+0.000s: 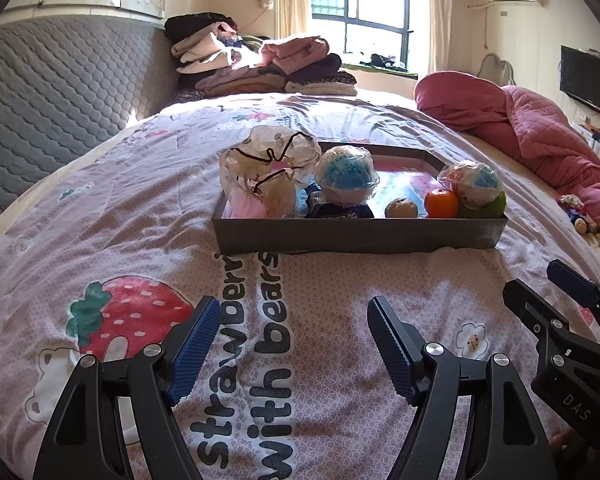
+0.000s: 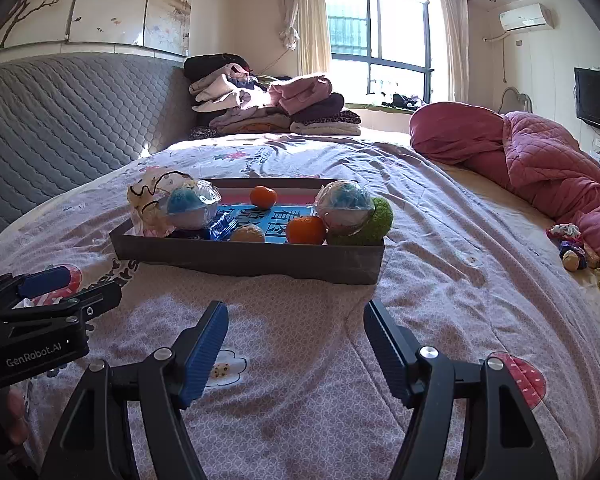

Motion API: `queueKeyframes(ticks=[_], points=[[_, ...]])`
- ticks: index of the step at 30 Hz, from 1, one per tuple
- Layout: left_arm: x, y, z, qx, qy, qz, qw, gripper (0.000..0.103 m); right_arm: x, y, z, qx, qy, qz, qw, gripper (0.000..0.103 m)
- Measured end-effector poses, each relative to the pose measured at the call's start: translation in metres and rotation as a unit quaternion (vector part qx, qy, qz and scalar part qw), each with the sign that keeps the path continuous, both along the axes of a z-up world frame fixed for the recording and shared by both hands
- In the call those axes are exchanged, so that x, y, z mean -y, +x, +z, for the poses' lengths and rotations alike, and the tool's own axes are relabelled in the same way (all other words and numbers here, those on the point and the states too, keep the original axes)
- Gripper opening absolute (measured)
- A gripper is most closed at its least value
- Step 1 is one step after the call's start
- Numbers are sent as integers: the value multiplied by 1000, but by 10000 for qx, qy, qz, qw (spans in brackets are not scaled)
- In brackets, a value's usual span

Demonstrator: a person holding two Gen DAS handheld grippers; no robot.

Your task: Organize objects

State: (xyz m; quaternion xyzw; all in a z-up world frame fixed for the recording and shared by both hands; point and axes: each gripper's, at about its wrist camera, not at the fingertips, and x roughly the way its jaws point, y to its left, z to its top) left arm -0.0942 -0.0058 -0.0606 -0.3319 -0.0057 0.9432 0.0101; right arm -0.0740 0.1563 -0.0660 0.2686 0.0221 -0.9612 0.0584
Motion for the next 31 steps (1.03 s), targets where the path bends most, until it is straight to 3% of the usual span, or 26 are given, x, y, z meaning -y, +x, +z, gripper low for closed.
queueKeyframes(ticks=[31], points=[[-3, -2, -4, 70, -36, -33, 10000, 77, 0, -3, -5, 63, 40, 5, 10000, 70]])
